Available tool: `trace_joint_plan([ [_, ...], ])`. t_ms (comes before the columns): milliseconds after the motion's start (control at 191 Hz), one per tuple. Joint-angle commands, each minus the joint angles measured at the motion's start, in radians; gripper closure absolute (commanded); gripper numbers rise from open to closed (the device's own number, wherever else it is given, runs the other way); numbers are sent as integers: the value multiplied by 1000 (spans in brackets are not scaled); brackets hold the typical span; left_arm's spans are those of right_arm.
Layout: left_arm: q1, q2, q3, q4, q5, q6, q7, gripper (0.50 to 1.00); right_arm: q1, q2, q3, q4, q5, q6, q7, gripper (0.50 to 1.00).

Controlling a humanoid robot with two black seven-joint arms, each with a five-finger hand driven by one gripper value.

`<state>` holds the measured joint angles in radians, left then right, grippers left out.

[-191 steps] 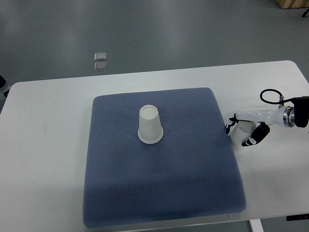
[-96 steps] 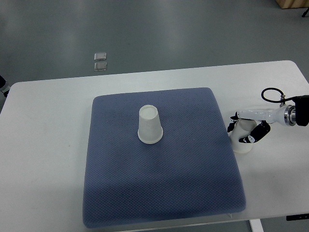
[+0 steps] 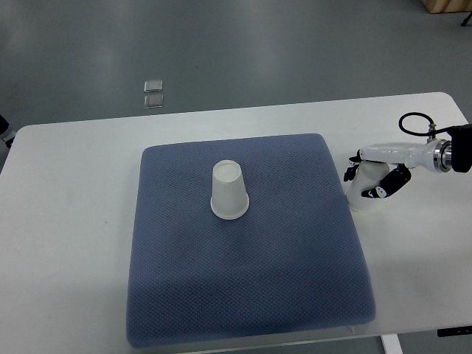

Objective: Stack paper cups
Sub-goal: 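Lift the held cup and carry it over the centre cup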

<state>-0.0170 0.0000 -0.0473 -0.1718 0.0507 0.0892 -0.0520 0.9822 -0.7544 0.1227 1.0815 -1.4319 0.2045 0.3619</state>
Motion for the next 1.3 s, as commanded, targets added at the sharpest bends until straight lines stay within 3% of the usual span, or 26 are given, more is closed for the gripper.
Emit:
trace_joint_plan([
  [0,0,0,0,0,0,0,0,500,18,3,-2,0,1,4,-1,885],
  [559,0,0,0,0,1,0,1,500,247,15,-9,5,36,64,-1,875],
  [721,0,0,1,0,0,0,0,500,293,98,-12,14,68,136,-3,875],
  [1295,0,0,1,0,0,0,0,500,388,251,-5,24,163,230,0,869],
])
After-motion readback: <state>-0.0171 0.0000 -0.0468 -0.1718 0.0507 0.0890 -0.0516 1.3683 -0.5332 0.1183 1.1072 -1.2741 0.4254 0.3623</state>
